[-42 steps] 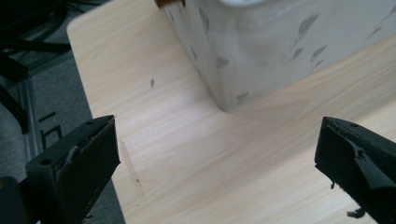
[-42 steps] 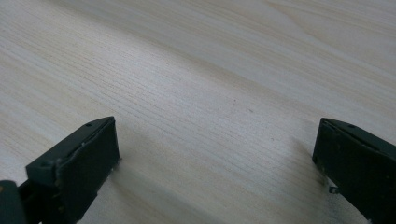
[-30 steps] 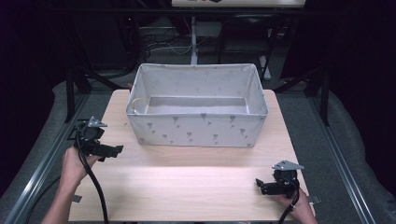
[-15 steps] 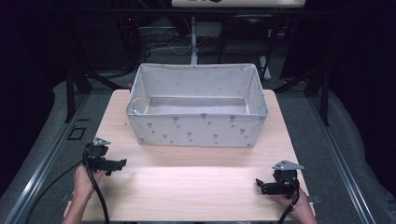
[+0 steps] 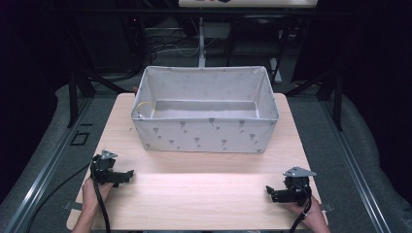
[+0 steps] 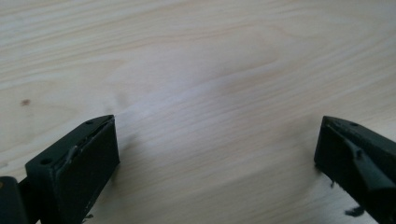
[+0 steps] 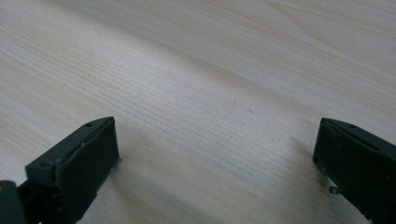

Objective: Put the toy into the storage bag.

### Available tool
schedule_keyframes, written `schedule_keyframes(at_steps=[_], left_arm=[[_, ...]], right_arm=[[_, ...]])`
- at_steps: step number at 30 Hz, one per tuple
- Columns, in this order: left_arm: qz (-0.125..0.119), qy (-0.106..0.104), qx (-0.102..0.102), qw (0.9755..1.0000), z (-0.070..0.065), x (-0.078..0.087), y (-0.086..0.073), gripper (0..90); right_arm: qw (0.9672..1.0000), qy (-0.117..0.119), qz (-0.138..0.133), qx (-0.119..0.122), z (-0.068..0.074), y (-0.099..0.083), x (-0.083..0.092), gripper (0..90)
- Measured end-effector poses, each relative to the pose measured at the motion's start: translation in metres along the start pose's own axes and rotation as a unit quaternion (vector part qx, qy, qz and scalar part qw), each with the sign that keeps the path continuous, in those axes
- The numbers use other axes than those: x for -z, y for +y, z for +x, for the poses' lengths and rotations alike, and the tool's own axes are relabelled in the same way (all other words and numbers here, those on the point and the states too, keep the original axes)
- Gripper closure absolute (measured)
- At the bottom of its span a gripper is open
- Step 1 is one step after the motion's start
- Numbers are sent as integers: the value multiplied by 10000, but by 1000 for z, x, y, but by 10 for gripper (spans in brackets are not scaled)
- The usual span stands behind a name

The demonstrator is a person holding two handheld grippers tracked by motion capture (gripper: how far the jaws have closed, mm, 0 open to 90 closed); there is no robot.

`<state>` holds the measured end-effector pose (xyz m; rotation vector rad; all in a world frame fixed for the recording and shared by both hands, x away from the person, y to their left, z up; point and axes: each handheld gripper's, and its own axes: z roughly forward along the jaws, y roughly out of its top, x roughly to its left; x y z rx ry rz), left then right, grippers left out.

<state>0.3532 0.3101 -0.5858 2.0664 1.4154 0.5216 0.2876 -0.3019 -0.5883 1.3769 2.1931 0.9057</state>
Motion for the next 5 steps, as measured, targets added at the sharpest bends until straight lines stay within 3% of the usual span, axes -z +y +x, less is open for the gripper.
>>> schedule_keyframes(at_steps=[3,5], left_arm=[[-132,19,40,9999,0,-1,-2,0],[-395,72,100,9991,0,-3,-6,0]], right_arm=[[10000,1,0,2,0,0,0,0],[10000,4,31,33,-1,0,0,0]])
